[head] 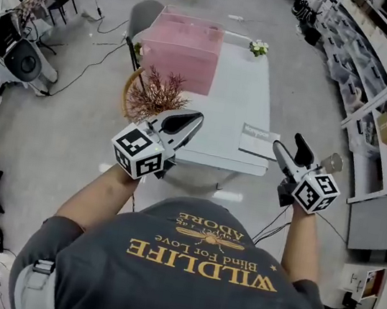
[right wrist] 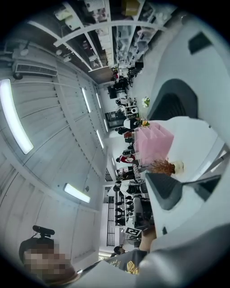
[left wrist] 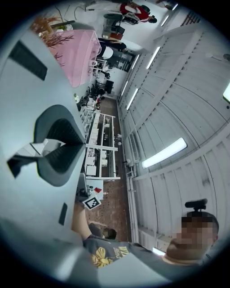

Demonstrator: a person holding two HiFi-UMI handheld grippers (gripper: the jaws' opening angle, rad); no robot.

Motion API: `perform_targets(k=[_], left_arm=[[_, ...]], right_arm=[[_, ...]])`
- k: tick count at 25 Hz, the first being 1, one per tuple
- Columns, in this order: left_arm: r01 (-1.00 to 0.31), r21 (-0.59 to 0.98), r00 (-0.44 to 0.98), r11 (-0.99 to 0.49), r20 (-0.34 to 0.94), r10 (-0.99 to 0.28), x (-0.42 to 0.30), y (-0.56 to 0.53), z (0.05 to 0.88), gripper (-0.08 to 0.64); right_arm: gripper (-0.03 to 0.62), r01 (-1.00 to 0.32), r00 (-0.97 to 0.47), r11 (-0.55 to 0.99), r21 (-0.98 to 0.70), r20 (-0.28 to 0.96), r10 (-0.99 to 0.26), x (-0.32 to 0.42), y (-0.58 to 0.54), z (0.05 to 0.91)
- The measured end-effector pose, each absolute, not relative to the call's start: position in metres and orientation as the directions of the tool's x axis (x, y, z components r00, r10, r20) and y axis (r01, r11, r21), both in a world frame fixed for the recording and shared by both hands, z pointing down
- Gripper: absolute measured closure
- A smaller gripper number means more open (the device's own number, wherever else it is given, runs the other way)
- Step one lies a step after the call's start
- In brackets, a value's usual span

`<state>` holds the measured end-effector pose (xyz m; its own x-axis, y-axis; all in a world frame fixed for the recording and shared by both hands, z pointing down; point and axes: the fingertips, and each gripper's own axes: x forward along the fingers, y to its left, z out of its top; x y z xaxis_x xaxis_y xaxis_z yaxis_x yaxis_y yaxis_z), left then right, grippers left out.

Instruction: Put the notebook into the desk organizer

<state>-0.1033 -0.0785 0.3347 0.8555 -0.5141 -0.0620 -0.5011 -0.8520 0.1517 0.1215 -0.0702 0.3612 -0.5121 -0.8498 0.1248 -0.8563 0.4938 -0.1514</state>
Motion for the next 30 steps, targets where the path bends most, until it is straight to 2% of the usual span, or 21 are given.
perform_targets(k=[10, 17, 25, 30], left_arm=[[-0.425, 0.176, 0.895, -0.888, -0.068, -0.441, -0.117, -0.176, 0.339, 0.559], [-0.456, 0.190, 0.883, -0.869, -0.025, -0.468, -0.058, -0.218, 0.361, 0.560], [-0.561, 0.202, 0.821, -0.802, 0.016, -0.571, 0.009, -0.248, 0.372, 0.560], [-0.580, 0.175, 0.811, -0.795, 0.037, -0.584, 0.032, -0.257, 0.369, 0.560]], right_arm=[[0.242, -0.889, -0.453, 0.430, -0.156, 0.166, -0.876, 0.104, -0.159, 0.366], [0.242, -0.876, -0.472, 0.435, -0.207, 0.190, -0.861, 0.172, -0.205, 0.395], [0.242, -0.812, -0.573, 0.525, -0.255, 0.173, -0.801, 0.245, -0.259, 0.421], [0.242, -0.803, -0.580, 0.505, -0.318, 0.217, -0.785, 0.280, -0.277, 0.444]])
